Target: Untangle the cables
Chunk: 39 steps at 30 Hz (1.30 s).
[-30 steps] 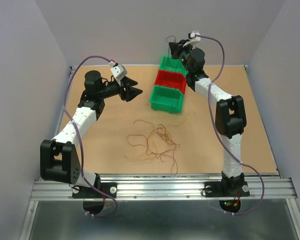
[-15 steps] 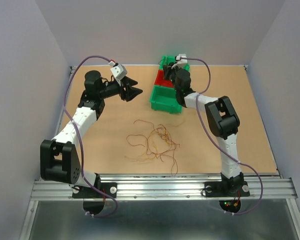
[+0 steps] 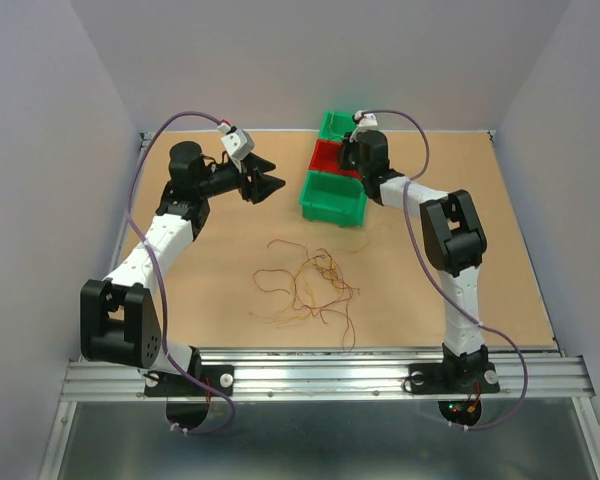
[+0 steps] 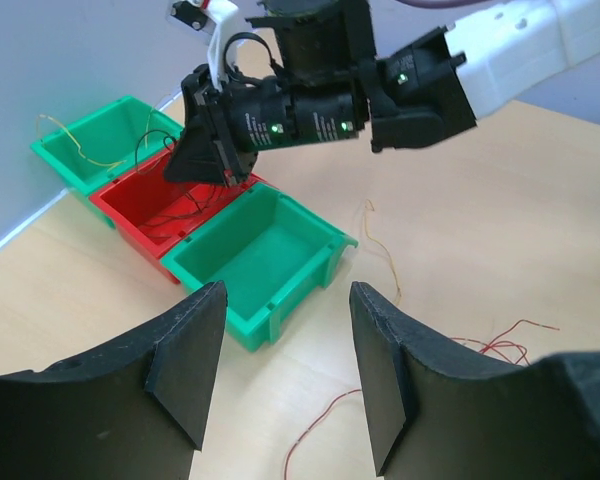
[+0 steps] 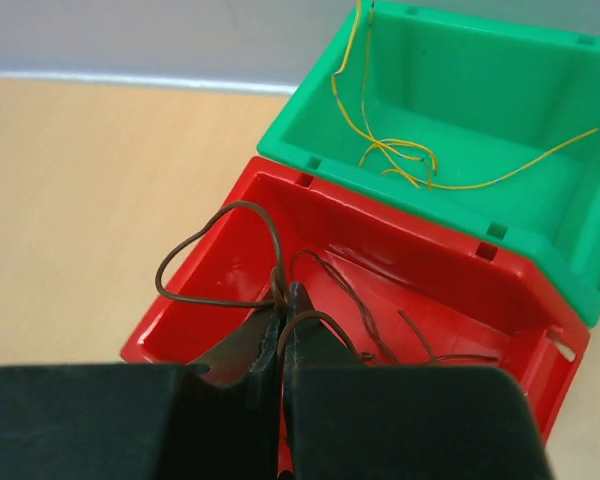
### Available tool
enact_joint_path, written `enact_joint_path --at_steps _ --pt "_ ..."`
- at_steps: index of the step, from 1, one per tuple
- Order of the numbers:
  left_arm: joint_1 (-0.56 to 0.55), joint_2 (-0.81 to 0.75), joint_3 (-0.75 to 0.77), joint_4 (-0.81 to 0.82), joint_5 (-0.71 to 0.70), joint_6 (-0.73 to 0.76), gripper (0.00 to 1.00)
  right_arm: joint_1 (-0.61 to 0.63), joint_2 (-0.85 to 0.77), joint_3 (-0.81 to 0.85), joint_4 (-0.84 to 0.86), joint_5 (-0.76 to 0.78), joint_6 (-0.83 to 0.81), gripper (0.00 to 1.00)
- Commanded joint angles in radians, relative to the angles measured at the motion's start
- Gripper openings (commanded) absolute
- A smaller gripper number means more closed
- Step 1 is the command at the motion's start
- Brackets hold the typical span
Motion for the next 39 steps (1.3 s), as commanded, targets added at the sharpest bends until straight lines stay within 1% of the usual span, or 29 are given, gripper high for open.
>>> enact_joint_path --at_steps 1,2,3,5,6,8,11,12,15,17,19,22,23,24,26,32,33,39 --pt "-0.004 -0.049 -0.016 0.047 0.025 -0.003 0.63 -0.048 0.026 0.135 -0.236 -0.272 -0.084 0.00" --pt "-0.005 -0.049 -0.016 0.047 0.028 -0.003 0.63 -0.052 0.032 0.143 -0.260 -0.293 -0.143 0.00" --pt "-0.005 -0.047 -0.016 0.045 0.028 -0.004 0.63 -0.054 0.041 0.157 -0.323 -0.319 -0.177 0.00" --pt "-0.005 -0.043 -0.013 0.047 0.030 -0.004 0.63 -0.057 0.076 0.210 -0.383 -0.348 -0.228 0.01" --pt "-0.005 -0.039 -0.013 0.047 0.033 -0.007 0.63 -0.061 0.088 0.230 -0.427 -0.356 -0.283 0.01" --pt "-0.005 -0.036 -0.011 0.047 0.034 -0.009 0.63 -0.068 0.115 0.279 -0.445 -0.380 -0.313 0.01" --pt "-0.005 -0.033 -0.010 0.045 0.039 -0.009 0.63 -0.081 0.193 0.373 -0.564 -0.475 -0.345 0.01" --pt "-0.005 -0.032 -0.010 0.047 0.040 -0.010 0.63 -0.081 0.240 0.446 -0.640 -0.516 -0.365 0.01" --pt "-0.005 -0.030 -0.010 0.044 0.039 -0.007 0.63 -0.078 0.289 0.523 -0.724 -0.544 -0.373 0.00" --pt "-0.005 -0.026 -0.007 0.045 0.039 -0.007 0.63 -0.077 0.300 0.527 -0.756 -0.517 -0.373 0.01" --pt "-0.005 -0.016 -0.004 0.041 0.039 -0.007 0.63 -0.072 0.279 0.487 -0.774 -0.482 -0.376 0.01" --pt "-0.004 -0.004 0.005 0.033 0.040 -0.004 0.63 -0.068 0.238 0.421 -0.774 -0.468 -0.368 0.02" --pt "-0.005 -0.001 0.007 0.033 0.042 -0.003 0.62 -0.065 0.207 0.377 -0.774 -0.460 -0.371 0.06" --pt "-0.005 0.002 0.008 0.030 0.042 0.000 0.62 -0.063 0.190 0.364 -0.773 -0.457 -0.373 0.08" --pt "-0.005 0.005 0.008 0.032 0.040 0.000 0.62 -0.061 0.165 0.343 -0.771 -0.440 -0.371 0.15" --pt "-0.005 0.000 0.010 0.022 0.030 0.013 0.62 -0.060 0.125 0.398 -0.762 -0.380 -0.310 0.21" --pt "-0.005 -0.003 0.007 0.021 0.025 0.013 0.62 -0.060 0.127 0.418 -0.758 -0.370 -0.273 0.27" --pt "-0.005 -0.007 0.007 0.015 0.017 0.023 0.62 -0.058 0.098 0.451 -0.733 -0.324 -0.160 0.41"
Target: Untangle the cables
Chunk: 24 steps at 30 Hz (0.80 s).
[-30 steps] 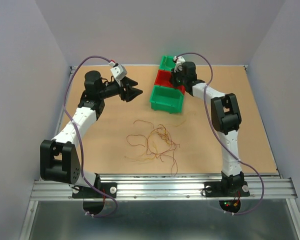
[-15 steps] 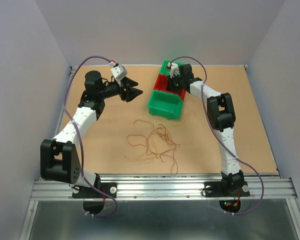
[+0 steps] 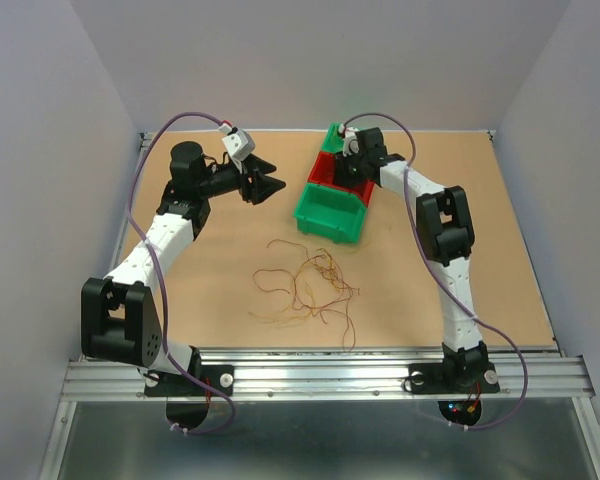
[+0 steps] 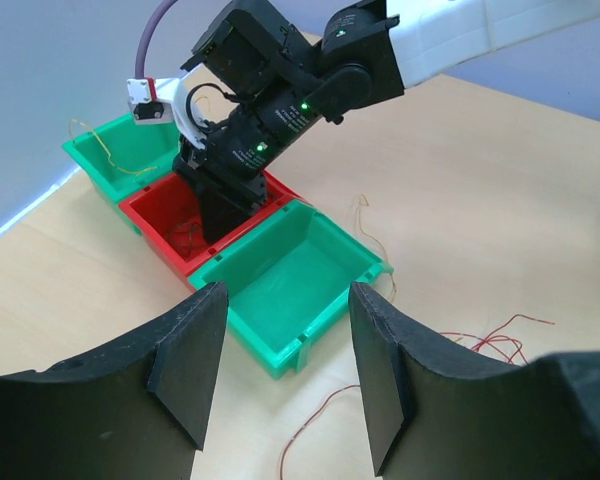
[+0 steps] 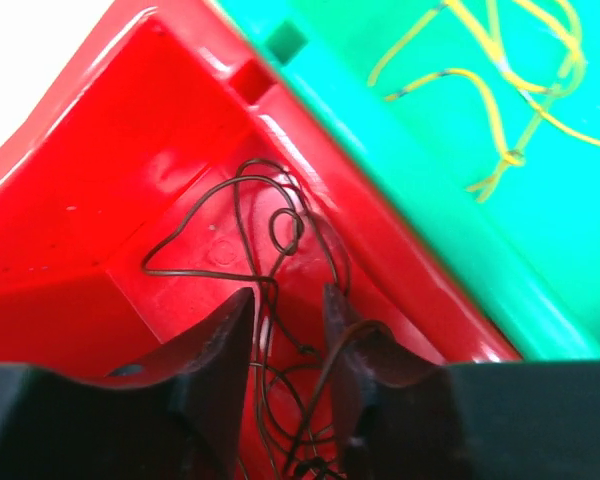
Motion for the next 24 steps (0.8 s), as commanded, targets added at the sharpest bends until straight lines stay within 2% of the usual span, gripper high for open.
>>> enact_joint_path --at_steps 1,2,3,6,8,12,15,22,24 --pt "-0.005 -0.017 0.007 0.026 0.004 0.020 0.62 0.010 -0.098 0.077 0.007 0.069 0.110 0.43" --pt "-0.005 -0.017 0.008 0.026 0.002 0.020 0.62 0.011 -0.105 0.077 0.009 0.071 0.119 0.53" --pt "-0.005 -0.015 0.008 0.025 0.002 0.023 0.62 0.013 -0.115 0.074 0.009 0.077 0.126 0.58" --pt "-0.005 -0.011 0.008 0.025 0.002 0.024 0.62 0.032 -0.171 0.042 0.004 0.144 0.142 0.69" --pt "-0.005 -0.009 0.012 0.023 0.000 0.024 0.62 0.048 -0.216 0.013 -0.002 0.219 0.151 0.73" --pt "-0.005 -0.009 0.013 0.015 0.002 0.029 0.62 0.052 -0.242 0.020 -0.065 0.273 0.171 0.72" --pt "-0.005 -0.011 0.015 0.014 -0.001 0.029 0.62 0.054 -0.254 0.002 -0.085 0.270 0.177 0.64" --pt "-0.007 -0.012 0.013 0.011 -0.003 0.028 0.62 0.056 -0.261 0.002 -0.083 0.206 0.182 0.68" --pt "-0.007 -0.017 0.013 0.009 -0.007 0.031 0.62 0.062 -0.274 -0.014 -0.082 0.229 0.182 0.68"
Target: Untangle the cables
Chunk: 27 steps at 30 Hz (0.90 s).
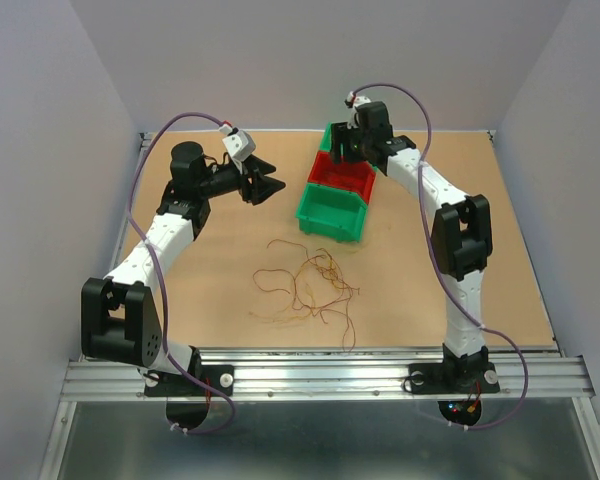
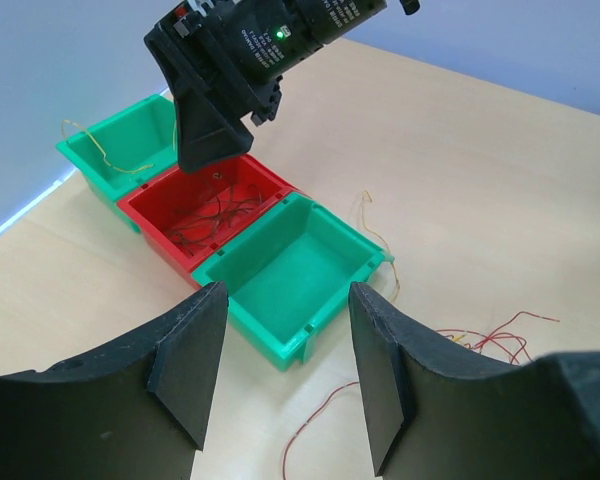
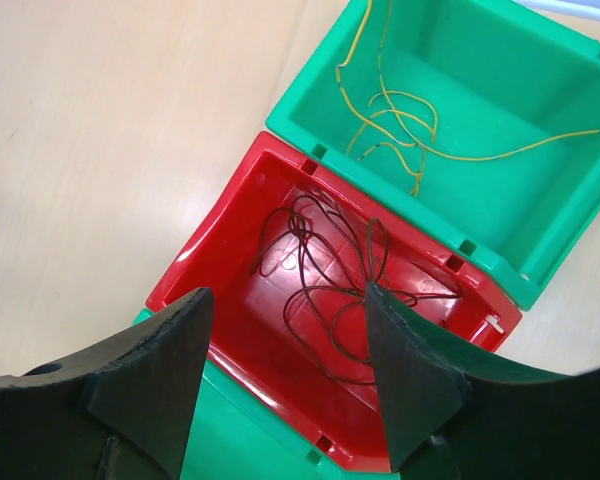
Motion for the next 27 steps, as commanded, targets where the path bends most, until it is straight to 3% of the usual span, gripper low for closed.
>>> enact_joint_path --at_steps 1,8,12,16,17,19,20,21,27 --pt "-0.005 -0.017 0.012 0.021 -0.002 0.015 0.62 0.008 -0.047 -0.029 -0.008 0.015 0.013 0.68" --pt "-0.012 -0.029 -0.005 0.013 -0.019 0.037 0.62 0.017 -0.215 -0.221 0.067 0.081 0.034 0.61" --pt "-0.021 -0.044 -0.031 0.007 -0.054 0.064 0.62 0.029 -0.446 -0.561 0.256 0.070 0.060 0.63" --pt "-0.056 -0.046 -0.059 0.007 -0.098 0.089 0.62 0.072 -0.572 -0.766 0.321 0.121 0.070 0.68" --pt "-0.073 -0.047 -0.070 0.007 -0.117 0.094 0.66 0.084 -0.594 -0.794 0.325 0.153 0.071 0.70" --pt "-0.087 -0.057 -0.084 0.010 -0.167 0.109 0.75 0.121 -0.631 -0.880 0.345 0.171 0.074 0.83" --pt "-0.102 -0.058 -0.096 0.012 -0.180 0.110 0.84 0.134 -0.678 -0.916 0.356 0.190 0.080 0.87" --pt "-0.107 -0.060 -0.099 0.013 -0.186 0.115 0.87 0.137 -0.701 -0.948 0.362 0.199 0.102 0.88" --pt "-0.130 -0.066 -0.117 0.013 -0.192 0.117 0.89 0.147 -0.927 -1.218 0.521 0.225 0.200 0.88"
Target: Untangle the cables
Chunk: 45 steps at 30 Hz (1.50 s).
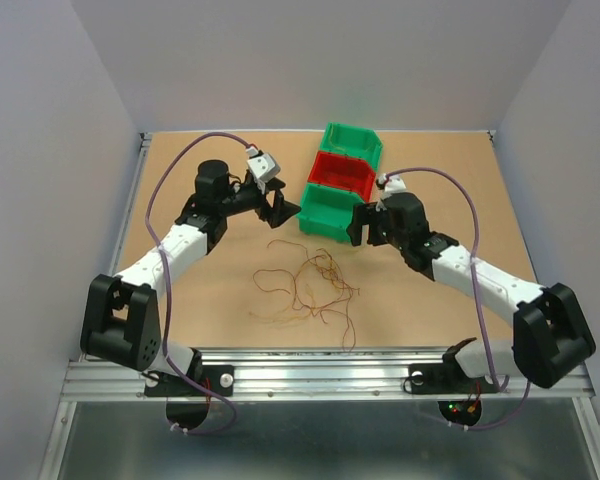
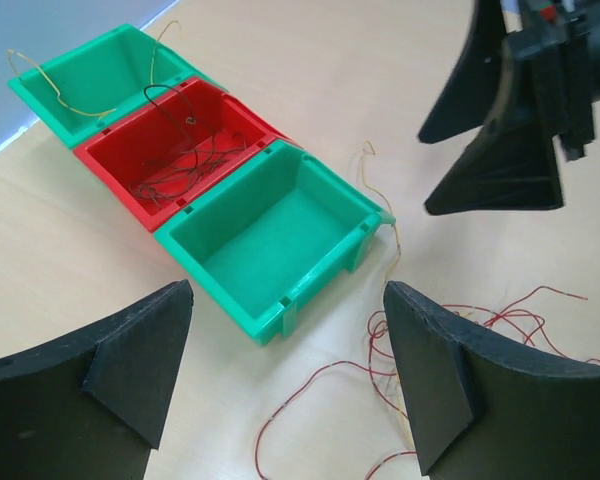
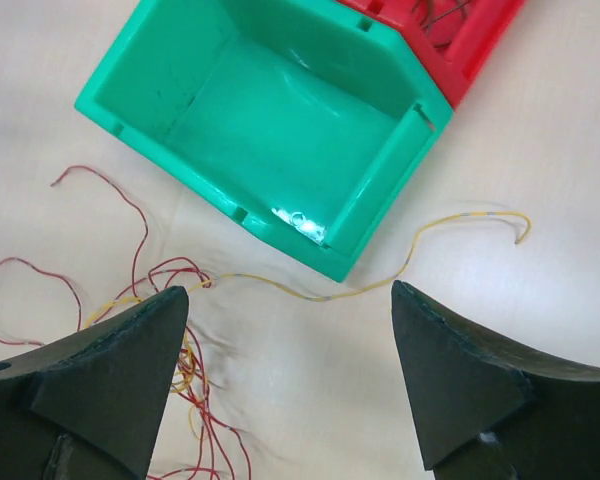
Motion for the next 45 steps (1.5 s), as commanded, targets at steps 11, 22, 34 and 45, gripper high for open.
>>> enact_joint_path --at_steps 11,22,34,45 --pt "-0.032 -0.100 -0.045 0.029 -0.040 0.052 0.89 0.046 -0.204 -0.239 0.189 -0.003 0.241 0.83" --pt "-0.035 -0.049 -0.014 -0.095 -0.003 0.161 0.87 0.171 -0.080 0.051 -0.151 0.100 0.133 0.79" --pt "-0.093 0.012 0.019 -0.193 -0.002 0.258 0.84 0.223 -0.040 -0.049 -0.084 0.087 0.097 0.60" --pt "-0.124 0.025 0.038 -0.230 -0.026 0.299 0.82 0.253 0.075 -0.023 -0.064 0.046 0.060 0.49"
